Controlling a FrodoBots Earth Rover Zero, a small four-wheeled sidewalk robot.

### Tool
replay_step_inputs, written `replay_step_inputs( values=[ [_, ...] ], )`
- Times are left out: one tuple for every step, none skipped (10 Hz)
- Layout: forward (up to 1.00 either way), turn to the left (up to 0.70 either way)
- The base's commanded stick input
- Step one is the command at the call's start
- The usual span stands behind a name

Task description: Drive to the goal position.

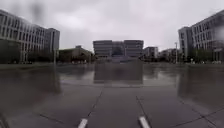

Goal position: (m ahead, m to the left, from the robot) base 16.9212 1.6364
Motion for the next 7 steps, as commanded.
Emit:
replay_step_inputs(
  values=[
    [1.0, 0.0],
    [1.0, 0.0],
    [1.0, 0.0],
    [1.0, 0.0],
    [1.0, 0.0],
    [1.0, 0.0],
    [1.0, 0.0]
  ],
)
